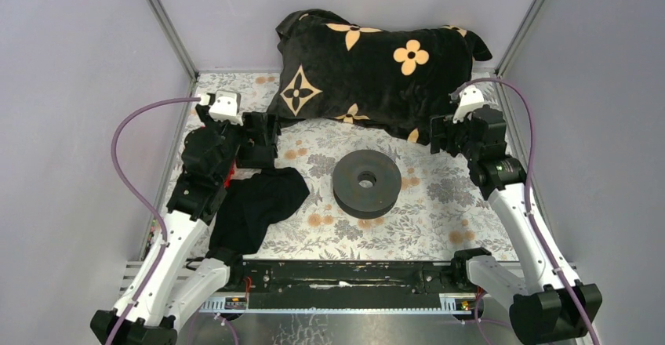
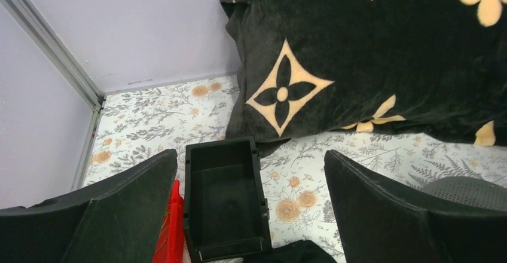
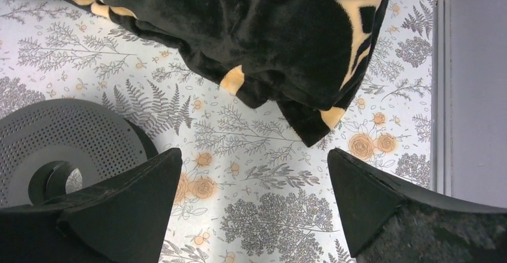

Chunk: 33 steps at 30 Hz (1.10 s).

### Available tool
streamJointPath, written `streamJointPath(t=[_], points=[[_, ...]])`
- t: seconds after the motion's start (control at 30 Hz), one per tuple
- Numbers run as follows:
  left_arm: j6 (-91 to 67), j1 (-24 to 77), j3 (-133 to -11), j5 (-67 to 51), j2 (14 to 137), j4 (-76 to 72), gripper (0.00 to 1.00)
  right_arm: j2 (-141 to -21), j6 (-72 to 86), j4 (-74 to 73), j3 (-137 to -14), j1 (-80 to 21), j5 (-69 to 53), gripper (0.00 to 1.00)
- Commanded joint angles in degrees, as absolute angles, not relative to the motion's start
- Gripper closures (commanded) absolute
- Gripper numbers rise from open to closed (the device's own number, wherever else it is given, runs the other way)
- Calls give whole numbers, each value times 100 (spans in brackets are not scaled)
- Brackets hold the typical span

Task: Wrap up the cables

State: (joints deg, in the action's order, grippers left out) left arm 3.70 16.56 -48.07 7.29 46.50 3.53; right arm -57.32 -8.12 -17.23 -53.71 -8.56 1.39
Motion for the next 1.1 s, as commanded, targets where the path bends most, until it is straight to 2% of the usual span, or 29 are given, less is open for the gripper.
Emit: streamJointPath(t=[0.0,0.27,0.5,1.07], points=[[38,1562,-4623,628,4445,44,0,-5232,-1030,-1335,-5111,-836,-40,1],[106,1502,-4414,711,4336,31,0,-5008,-1057,-1224,-5047,-809,-49,1],[304,1494,-4407,176,4344,209,0,-4860,-1132,-1152,-4935,-799,-10,1],[262,1494,-4306,383,4239,226,0,-4826,-1221,-1126,-4867,-757,-27,1]])
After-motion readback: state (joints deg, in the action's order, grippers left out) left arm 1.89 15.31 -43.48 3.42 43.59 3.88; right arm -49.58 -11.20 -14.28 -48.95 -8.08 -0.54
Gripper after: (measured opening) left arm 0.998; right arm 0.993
